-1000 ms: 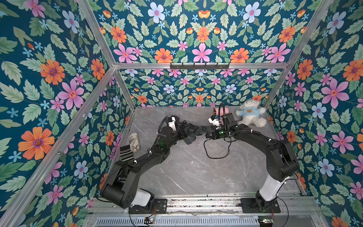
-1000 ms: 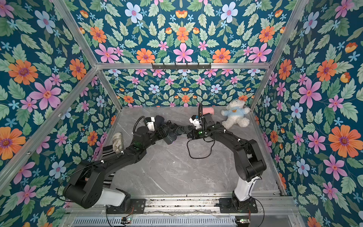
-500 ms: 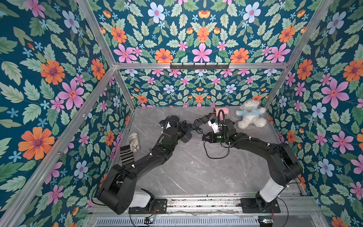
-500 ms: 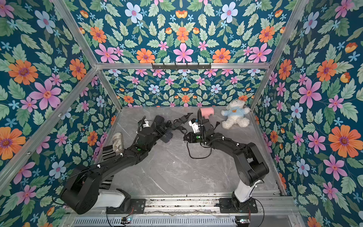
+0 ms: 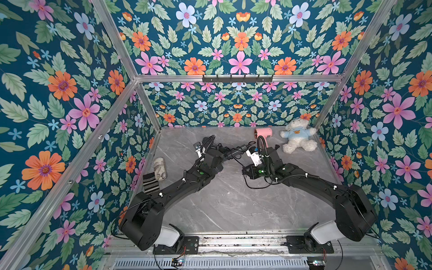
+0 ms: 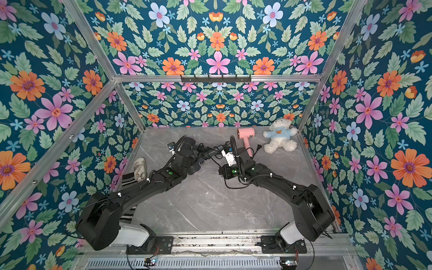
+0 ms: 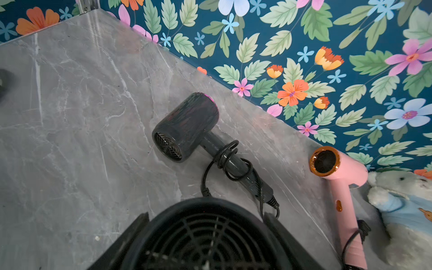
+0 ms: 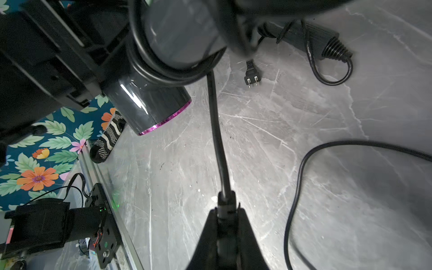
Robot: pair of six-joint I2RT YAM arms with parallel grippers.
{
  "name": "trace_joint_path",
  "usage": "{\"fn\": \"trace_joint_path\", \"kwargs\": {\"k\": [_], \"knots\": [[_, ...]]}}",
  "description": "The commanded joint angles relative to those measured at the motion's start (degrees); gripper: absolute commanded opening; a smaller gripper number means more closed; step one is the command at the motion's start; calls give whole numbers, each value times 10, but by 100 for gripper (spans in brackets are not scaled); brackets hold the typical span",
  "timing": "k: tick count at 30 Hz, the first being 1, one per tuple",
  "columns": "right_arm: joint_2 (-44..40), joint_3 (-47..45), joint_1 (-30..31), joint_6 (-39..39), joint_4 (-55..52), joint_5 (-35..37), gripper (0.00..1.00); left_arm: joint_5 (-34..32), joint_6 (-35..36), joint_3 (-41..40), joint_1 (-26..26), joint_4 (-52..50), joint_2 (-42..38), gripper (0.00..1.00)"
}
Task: Wrap the cord around the hair dryer
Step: Wrap the power cord around the hair dryer.
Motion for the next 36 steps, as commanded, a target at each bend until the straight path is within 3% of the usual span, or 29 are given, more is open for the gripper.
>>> {"fn": "trace_joint_path", "kwargs": {"k": [1, 8, 16, 22, 28, 36], "knots": [[-12, -1, -2, -21, -61, 46, 0, -62, 15, 16, 4, -32, 7, 0], [-24, -3, -61, -15, -111, 67, 0, 1, 40, 23, 34, -57, 3, 0], [-29, 12, -85, -25, -147, 51, 0, -17, 51, 27, 47, -82, -5, 0], [-28, 36, -26, -31, -180, 64, 0, -23, 46, 43, 44, -85, 22, 0], [-53, 57, 33, -24, -215, 65, 0, -84, 54, 61, 31, -107, 41, 0], [1, 187, 49, -61, -354, 41, 0, -128, 155, 95, -25, -116, 70, 0]]}}
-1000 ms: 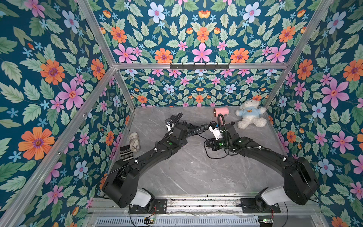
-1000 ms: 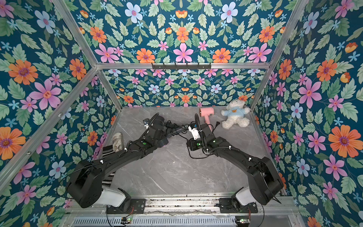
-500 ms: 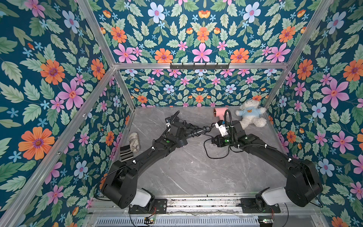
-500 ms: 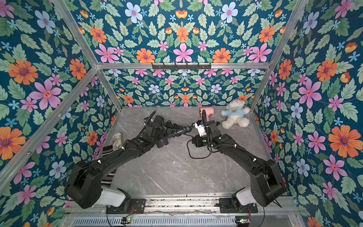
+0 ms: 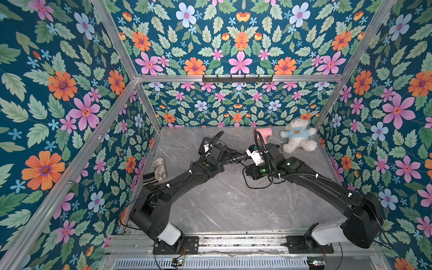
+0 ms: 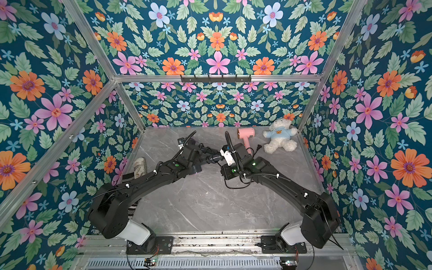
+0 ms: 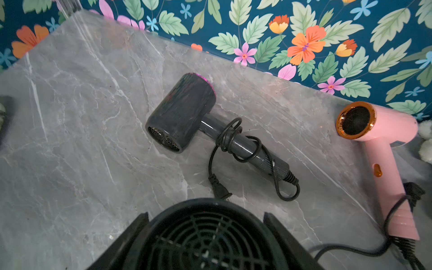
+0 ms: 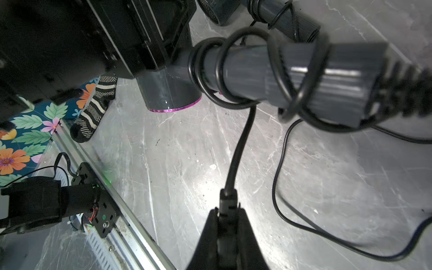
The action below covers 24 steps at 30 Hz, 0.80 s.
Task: Wrap the cord around the hair dryer
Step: Wrap the power cord around the hair dryer, then place the hair dryer at the center of the board.
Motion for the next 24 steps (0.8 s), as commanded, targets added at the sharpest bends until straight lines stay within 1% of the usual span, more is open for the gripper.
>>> {"fn": "trace_joint_path", "kwargs": {"k": [1, 4, 6, 8, 10, 13, 18, 24], "knots": [[35, 60, 3, -34, -125, -22, 0, -117, 85, -1, -13, -9, 0, 0], [76, 104, 0, -39, -175, -27, 0, -109, 137, -13, -29, -3, -15, 0], [95, 119, -6, -26, -189, -51, 0, -106, 156, -24, -35, -4, -30, 0], [108, 125, -15, -2, -184, -84, 0, -95, 173, -51, -41, 16, -51, 0], [115, 123, -25, 24, -167, -127, 0, -83, 176, -85, -45, 49, -74, 0], [155, 127, -44, 73, -148, -186, 0, -67, 175, -133, -51, 95, -98, 0], [214, 151, -60, 117, -140, -261, 0, -37, 187, -201, -62, 181, -120, 0], [257, 164, -61, 141, -111, -288, 0, -10, 222, -253, -76, 263, -125, 0]]}}
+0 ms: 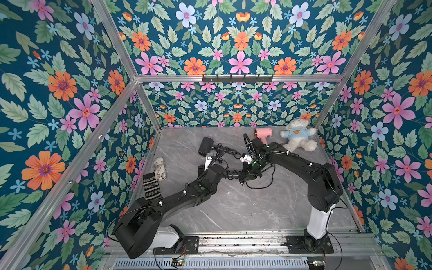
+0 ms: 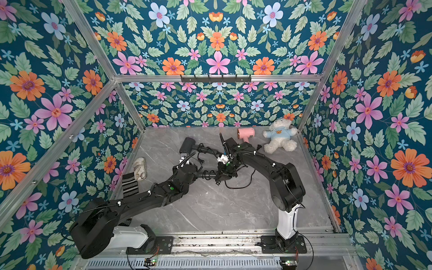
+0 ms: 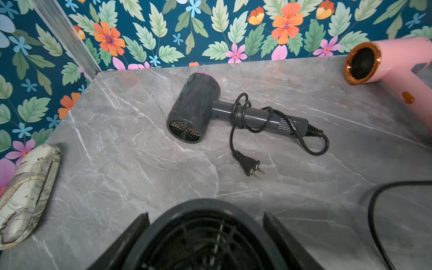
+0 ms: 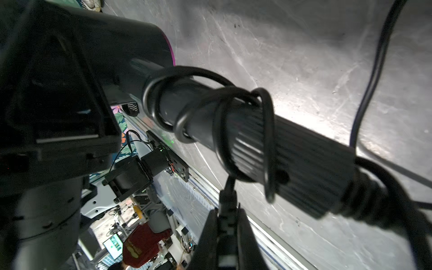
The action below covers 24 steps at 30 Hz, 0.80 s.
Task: Wrap the cord around the hair dryer
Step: Place the hair dryer at the center of the board.
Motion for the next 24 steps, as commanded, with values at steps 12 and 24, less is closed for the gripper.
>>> {"fn": "trace_joint_path", "kwargs": {"k": [12, 24], "knots": [[1, -80, -2, 58, 178, 83, 0, 118, 105, -94, -32, 246, 28, 0], [-40, -186, 19, 63, 275, 172, 0, 173, 62, -172, -57, 336, 37, 16]]}}
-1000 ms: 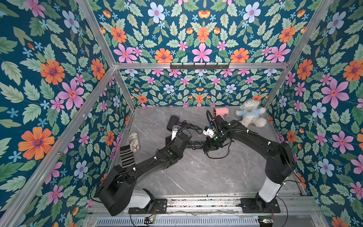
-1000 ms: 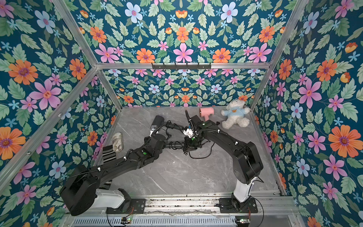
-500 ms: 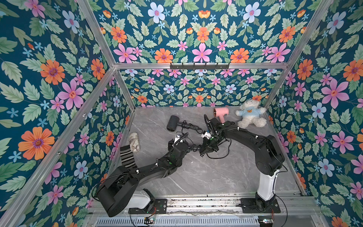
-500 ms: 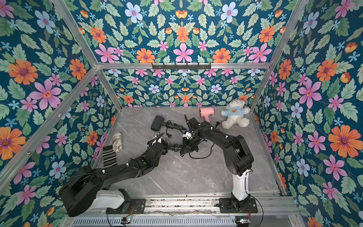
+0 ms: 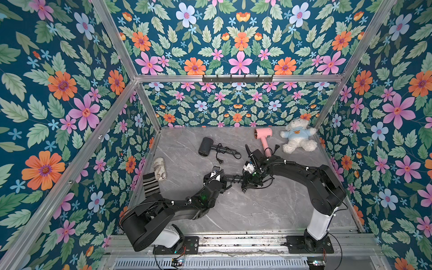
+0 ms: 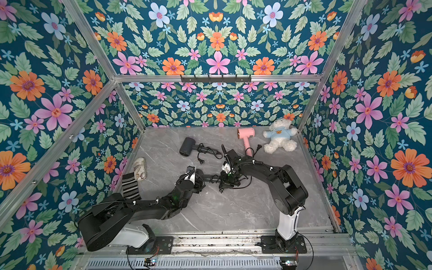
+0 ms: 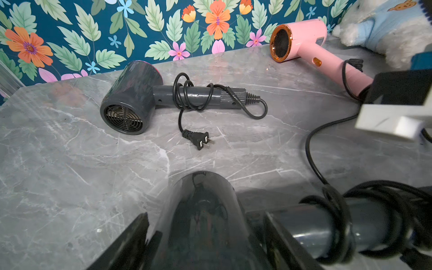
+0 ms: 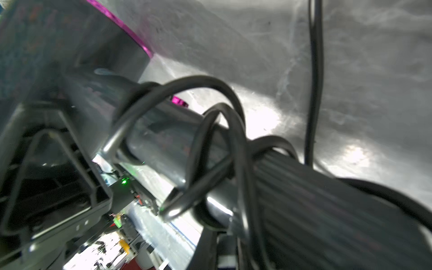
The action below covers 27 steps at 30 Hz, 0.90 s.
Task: Wrap the cord around the hair dryer
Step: Place the hair dryer at the center of the board.
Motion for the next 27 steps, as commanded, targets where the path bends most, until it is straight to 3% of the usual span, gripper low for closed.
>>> {"fn": "trace_joint_path", "kwargs": {"k": [1, 6, 10, 16, 21, 24, 27], "knots": [[-2, -8, 3, 4, 90, 83, 0, 101, -25, -11, -11, 31, -12, 25], [1, -18, 11, 2, 96, 103, 0, 134, -47, -37, -14, -7, -59, 75], [13, -19, 17, -1, 98, 110, 0, 148, -51, -49, -15, -58, -118, 97], [24, -14, 29, -11, 94, 134, 0, 163, -64, -42, -15, -131, -220, 99], [28, -11, 39, -14, 87, 146, 0, 94, -123, 2, -5, -259, -316, 96], [28, 4, 52, -16, 64, 158, 0, 91, -173, 39, -5, -362, -322, 96], [38, 32, 63, -18, 32, 166, 0, 95, -242, 59, -6, -448, -277, 96]]}}
